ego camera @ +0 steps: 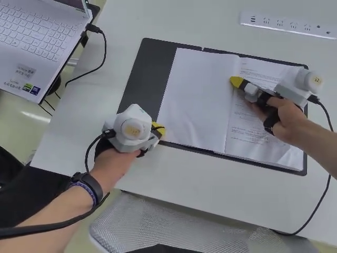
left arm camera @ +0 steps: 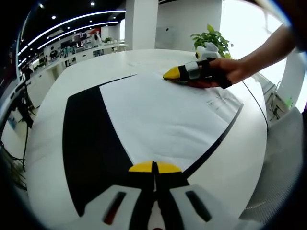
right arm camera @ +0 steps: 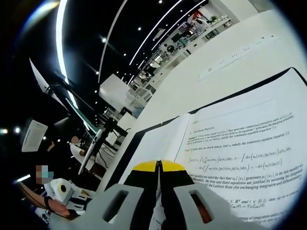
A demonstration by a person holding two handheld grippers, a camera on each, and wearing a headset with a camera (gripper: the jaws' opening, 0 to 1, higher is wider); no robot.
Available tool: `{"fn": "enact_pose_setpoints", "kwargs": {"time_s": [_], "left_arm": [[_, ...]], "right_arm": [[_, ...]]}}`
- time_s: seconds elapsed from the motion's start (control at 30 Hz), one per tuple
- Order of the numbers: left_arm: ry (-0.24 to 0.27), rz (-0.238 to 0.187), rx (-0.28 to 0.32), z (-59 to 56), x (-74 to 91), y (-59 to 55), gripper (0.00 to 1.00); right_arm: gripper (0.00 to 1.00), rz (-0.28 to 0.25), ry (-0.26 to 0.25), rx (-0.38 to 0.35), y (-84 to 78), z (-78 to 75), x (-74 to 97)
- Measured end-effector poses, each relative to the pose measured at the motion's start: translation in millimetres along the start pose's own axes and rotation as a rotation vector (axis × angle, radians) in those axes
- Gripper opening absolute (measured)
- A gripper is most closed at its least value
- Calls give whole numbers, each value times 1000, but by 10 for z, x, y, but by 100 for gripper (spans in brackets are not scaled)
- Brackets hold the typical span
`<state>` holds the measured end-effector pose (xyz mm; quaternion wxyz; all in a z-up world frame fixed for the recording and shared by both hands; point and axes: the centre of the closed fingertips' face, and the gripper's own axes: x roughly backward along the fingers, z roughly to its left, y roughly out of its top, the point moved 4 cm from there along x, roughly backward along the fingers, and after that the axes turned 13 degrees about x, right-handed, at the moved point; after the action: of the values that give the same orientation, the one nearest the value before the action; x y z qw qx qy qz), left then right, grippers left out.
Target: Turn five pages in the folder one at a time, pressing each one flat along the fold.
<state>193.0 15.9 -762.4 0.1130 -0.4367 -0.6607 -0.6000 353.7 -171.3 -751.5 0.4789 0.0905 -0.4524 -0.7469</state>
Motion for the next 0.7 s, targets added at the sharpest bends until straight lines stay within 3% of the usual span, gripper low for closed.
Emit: {"fn": "enact_pose_setpoints", "kwargs": {"time_s": [0.1,0.7], "left_arm": [[0,0,0,0,-2,0,0],[0,9,-15,-5,-3,4,0]], "right_arm": [[0,14,0,30,-26,-11,22],[0,34,36,39,-416,449,371]]}}
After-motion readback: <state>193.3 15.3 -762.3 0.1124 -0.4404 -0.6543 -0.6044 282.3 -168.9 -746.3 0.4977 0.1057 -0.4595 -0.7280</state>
